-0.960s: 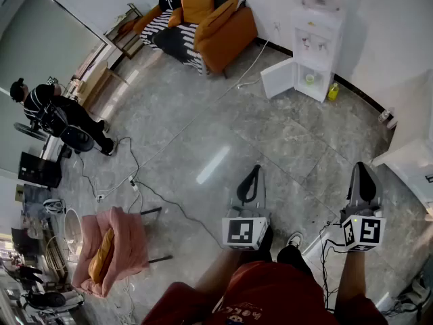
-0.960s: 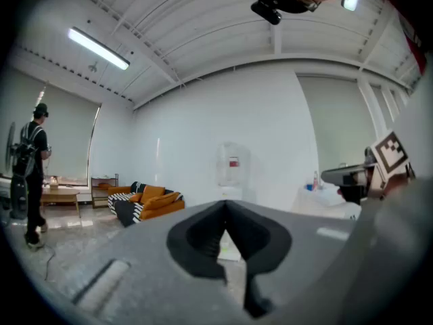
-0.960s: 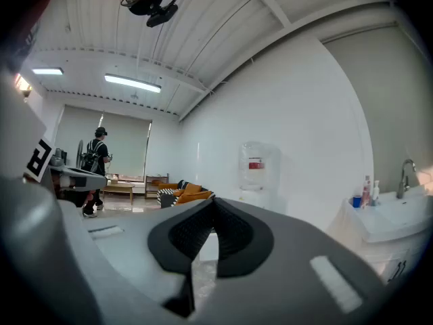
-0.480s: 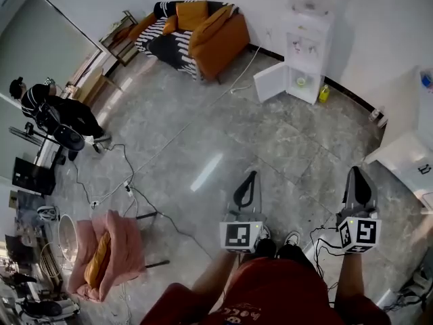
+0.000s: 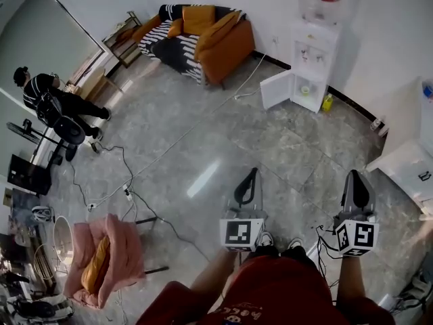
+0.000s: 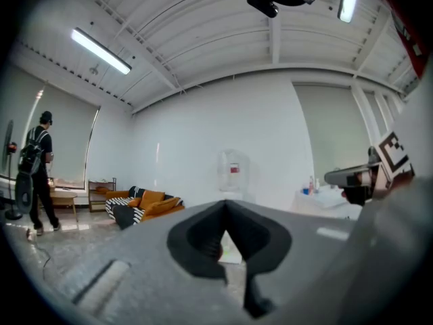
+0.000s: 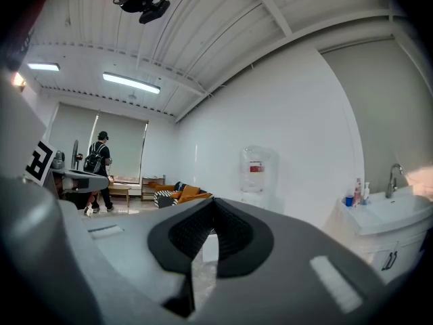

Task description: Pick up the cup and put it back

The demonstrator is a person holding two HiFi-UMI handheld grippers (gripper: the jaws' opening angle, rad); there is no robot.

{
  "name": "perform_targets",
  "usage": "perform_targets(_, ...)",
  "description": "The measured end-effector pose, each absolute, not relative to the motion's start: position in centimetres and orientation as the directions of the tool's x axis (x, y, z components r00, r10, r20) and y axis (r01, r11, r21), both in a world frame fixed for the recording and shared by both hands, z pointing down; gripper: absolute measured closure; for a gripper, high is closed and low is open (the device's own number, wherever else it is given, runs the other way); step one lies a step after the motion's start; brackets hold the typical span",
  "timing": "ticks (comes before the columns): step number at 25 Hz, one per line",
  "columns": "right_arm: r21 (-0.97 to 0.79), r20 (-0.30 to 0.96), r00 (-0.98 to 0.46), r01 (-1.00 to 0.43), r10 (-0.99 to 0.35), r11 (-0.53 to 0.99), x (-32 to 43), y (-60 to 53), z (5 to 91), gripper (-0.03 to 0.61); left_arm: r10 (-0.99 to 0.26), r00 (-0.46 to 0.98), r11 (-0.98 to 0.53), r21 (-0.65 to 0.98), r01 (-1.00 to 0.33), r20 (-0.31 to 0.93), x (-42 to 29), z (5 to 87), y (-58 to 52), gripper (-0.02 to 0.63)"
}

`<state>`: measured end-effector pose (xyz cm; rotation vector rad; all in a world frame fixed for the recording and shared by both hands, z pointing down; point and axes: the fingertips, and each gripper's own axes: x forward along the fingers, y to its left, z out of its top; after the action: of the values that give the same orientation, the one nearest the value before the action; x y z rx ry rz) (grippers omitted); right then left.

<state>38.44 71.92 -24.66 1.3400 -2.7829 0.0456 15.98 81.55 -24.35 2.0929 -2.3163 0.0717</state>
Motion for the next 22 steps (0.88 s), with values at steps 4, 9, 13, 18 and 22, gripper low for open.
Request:
perform_targets(4,-0.002,0.058,-0.607,-0.794,-0.792,0.608,36.6,72.9,-24.9,0.577,-0.996,-0.082,0.082,-0.007,-0.997,0.028,13.9,-24.6,82.2,0.615)
perform_targets(9,0.016,0.061,-0.598,-0.800,-0.799,0.600,35.0,73.0,-24.9,0.578,-0.998,-0.056,0.056,-0.009,-0.998,0.020,12.6,-24.5,82.2,0.615)
perform_targets(13,0.026,0.053,-0.608,-0.792,-0.792,0.610,34.1,71.5,-24.2,0.578,-0.998,-0.055,0.055,-0.009,-0.998,0.019,12.2,-23.7,80.8,0.615)
perform_targets(18,0.001,0.033,-0.590,-0.807,-0.807,0.590,32.8,68.0,-23.4,0.578,-0.997,-0.075,0.075,0.026,-0.997,0.016,10.6,-22.5,77.8,0.615)
perform_targets(22,0.006,0.036,-0.597,-0.801,-0.801,0.598,32.7,63.5,-23.0,0.578,-0.997,-0.074,0.074,0.002,-0.997,0.034,10.7,-22.2,73.2,0.615)
